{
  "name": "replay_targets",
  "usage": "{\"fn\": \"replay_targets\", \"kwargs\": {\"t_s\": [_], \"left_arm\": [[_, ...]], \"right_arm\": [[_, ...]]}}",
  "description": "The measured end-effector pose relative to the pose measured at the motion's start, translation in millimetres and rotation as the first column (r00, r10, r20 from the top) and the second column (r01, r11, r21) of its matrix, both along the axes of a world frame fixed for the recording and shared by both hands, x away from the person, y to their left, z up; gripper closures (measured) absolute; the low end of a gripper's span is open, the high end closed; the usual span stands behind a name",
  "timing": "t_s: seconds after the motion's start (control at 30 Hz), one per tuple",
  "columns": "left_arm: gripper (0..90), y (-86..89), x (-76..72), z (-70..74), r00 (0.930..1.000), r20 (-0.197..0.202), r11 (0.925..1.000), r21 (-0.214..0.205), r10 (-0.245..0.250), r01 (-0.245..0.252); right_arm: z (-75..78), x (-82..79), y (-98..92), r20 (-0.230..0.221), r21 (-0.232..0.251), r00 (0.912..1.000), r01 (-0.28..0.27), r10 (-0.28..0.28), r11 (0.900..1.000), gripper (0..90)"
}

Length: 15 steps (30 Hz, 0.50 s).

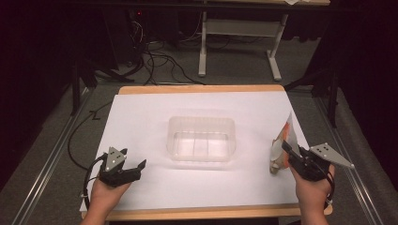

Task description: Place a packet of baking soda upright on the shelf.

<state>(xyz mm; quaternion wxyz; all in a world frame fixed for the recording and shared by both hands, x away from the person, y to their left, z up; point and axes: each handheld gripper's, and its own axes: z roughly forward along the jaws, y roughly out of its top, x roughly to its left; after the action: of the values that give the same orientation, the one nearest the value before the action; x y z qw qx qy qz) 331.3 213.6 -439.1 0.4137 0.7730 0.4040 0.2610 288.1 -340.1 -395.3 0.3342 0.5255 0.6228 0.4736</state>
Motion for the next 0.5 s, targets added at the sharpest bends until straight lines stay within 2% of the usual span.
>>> {"fn": "replay_targets", "kwargs": {"t_s": [0.1, 0.17, 0.33, 0.5], "left_arm": [[19.8, 0.5, -0.3, 0.8, 1.0000, 0.004, 1.0000, 0.000, -0.002, 0.002], [19.8, 0.5, -1.0, 0.6, 1.0000, 0.006, 1.0000, -0.003, -0.002, 0.002], [22.5, -1.7, -1.0, -0.3, 0.9999, -0.011, 0.9999, -0.014, -0.007, 0.007], [23.2, -6.6, -1.5, -1.7, 0.9999, -0.010, 0.9999, 0.008, -0.009, 0.009]], "right_arm": [[-8.3, 4.7, -3.4, -0.037, 0.019, 0.9992, 0.013, -0.013, 0.9997, 72.9], [-11.9, 6.9, -4.7, -0.049, 0.013, 0.9986, 0.021, -0.021, 0.9997, 73.2], [-17.8, 9.0, -6.7, -0.057, 0.024, 0.9975, 0.044, -0.042, 0.9988, 71.9], [-19.7, 12.5, -6.3, -0.058, 0.020, 0.9974, 0.045, -0.043, 0.9988, 72.3]]}}
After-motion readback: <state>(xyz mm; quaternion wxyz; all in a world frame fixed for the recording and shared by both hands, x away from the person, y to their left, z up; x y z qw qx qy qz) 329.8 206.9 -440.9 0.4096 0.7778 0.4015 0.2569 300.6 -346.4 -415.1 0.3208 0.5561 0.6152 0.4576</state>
